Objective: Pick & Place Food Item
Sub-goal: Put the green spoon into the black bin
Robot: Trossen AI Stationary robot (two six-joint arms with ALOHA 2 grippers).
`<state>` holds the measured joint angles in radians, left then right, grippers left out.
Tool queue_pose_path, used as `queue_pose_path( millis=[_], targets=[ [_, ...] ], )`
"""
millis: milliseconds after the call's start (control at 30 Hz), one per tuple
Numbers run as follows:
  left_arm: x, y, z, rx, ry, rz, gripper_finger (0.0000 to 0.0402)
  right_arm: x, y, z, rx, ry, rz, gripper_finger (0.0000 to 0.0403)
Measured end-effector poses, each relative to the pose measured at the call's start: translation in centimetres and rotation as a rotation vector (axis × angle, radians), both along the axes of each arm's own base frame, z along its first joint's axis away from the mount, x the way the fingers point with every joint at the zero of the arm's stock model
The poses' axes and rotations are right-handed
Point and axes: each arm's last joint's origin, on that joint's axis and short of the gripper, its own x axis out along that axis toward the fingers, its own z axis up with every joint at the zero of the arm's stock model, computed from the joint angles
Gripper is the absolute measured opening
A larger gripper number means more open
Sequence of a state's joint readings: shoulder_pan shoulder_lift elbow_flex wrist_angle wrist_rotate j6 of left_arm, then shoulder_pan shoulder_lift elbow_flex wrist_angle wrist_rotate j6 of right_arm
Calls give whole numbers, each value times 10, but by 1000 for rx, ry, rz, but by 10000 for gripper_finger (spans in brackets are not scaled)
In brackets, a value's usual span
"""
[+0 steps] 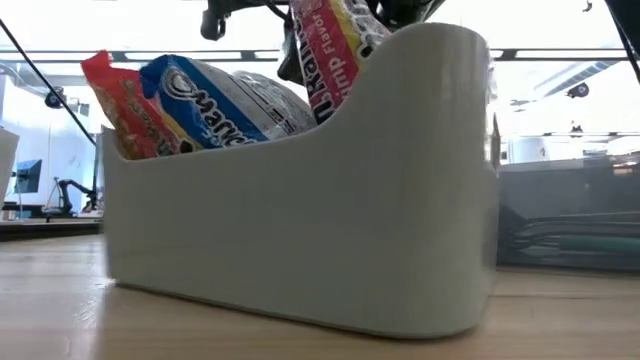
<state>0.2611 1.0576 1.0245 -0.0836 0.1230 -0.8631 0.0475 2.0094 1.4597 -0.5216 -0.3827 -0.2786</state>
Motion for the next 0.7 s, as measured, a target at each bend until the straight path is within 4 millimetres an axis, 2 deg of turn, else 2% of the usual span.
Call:
queue_pose_path(
  millis=[467,700],
  targets=[
    [0,0,0,19,7,-2,278,6,16,4,124,-56,10,262],
    [0,0,0,17,7,-3,278,10,11,2,21,-79,-87,262]
  ],
)
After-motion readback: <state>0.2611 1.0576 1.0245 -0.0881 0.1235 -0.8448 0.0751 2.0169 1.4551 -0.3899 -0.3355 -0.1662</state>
